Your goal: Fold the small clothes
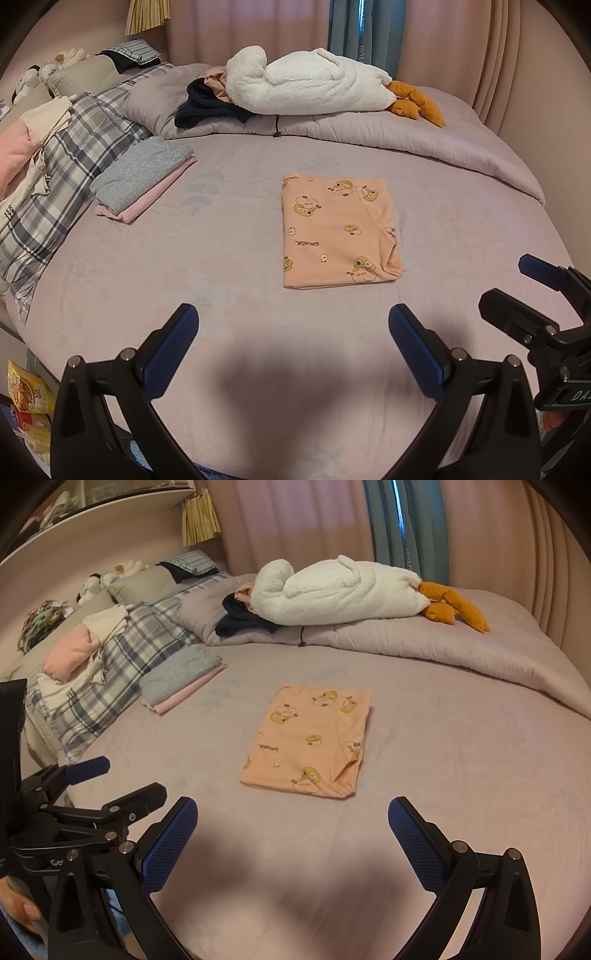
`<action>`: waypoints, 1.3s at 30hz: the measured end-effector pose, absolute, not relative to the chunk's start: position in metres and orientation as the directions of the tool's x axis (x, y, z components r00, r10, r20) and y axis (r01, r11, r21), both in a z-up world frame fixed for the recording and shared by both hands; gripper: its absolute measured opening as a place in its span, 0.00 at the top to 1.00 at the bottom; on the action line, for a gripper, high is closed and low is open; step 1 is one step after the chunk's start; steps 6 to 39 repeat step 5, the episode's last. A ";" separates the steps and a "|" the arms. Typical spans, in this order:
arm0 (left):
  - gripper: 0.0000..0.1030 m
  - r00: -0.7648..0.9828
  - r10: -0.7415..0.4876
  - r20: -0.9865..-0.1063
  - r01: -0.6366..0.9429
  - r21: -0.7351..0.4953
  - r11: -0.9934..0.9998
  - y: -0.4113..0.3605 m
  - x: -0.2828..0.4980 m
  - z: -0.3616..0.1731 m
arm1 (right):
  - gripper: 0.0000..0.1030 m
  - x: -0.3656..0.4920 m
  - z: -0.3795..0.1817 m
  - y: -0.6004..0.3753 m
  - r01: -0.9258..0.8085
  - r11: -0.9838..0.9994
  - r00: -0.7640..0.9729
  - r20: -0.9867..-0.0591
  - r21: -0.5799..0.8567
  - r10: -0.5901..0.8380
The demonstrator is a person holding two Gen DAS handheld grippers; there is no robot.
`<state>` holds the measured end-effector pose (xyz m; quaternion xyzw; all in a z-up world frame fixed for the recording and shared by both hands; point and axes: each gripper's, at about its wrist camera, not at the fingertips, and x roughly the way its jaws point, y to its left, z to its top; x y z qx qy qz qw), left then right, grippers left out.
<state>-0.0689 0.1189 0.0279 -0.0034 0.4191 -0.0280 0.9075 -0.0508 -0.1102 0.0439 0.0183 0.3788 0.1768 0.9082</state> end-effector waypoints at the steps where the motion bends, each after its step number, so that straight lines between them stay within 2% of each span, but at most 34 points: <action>1: 0.00 0.648 -0.053 -0.760 0.048 -0.029 0.998 0.120 -0.069 0.028 | 0.01 -0.051 0.044 -0.110 -0.308 0.937 0.650 -0.682 0.167 0.335; 39: 0.00 0.644 -0.048 -0.764 0.044 -0.026 0.999 0.123 -0.068 0.027 | 0.01 -0.053 0.044 -0.109 -0.307 0.937 0.652 -0.680 0.168 0.336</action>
